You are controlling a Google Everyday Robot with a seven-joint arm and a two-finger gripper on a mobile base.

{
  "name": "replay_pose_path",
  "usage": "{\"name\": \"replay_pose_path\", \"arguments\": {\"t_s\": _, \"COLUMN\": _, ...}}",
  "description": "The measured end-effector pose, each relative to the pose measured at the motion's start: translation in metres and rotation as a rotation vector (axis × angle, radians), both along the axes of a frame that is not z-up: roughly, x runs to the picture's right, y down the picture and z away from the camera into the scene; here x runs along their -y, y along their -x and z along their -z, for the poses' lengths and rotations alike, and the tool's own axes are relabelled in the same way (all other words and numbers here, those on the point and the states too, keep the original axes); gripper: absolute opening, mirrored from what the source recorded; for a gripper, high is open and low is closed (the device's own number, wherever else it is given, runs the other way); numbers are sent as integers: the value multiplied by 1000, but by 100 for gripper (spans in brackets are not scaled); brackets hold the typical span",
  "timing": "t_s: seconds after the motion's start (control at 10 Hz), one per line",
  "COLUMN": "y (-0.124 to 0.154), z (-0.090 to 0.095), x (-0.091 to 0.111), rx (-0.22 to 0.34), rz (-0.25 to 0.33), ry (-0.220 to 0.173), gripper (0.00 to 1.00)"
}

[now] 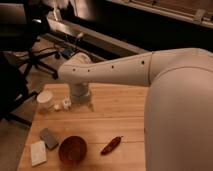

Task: Place the ceramic cup in the ceramic bowl

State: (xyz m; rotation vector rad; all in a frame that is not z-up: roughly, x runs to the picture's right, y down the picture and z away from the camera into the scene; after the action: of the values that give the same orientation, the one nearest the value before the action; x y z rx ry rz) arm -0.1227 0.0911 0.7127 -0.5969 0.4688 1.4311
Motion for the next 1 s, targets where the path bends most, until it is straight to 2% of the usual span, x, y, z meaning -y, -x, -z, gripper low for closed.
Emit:
{"name": "replay_pose_path", "arguments": {"t_s": 0.1, "y": 18, "z": -5, "x": 7, "rx": 35, "rz": 11, "ry": -18, "gripper": 65}}
{"name": "replay_pose_path", "arguments": {"t_s": 0.3, "y": 74, "z": -19, "x": 26, "rx": 141, "rz": 57, "ry": -67, "gripper": 65}}
{"name": "replay_pose_path", "arguments": {"t_s": 0.6, "y": 141, "z": -43, "x": 52, "rx": 253, "rz": 114, "ry": -156, "gripper": 65}}
{"name": "replay_pose_path", "arguments": {"t_s": 0.7, "y": 161, "z": -52, "x": 59, "rx": 281, "rz": 128, "ry": -182, "gripper": 65}}
{"name": "replay_pose_path", "arguments": {"t_s": 1.0, "y": 191, "z": -77, "x": 71, "rx": 315, "rz": 150, "ry": -231, "gripper": 65}}
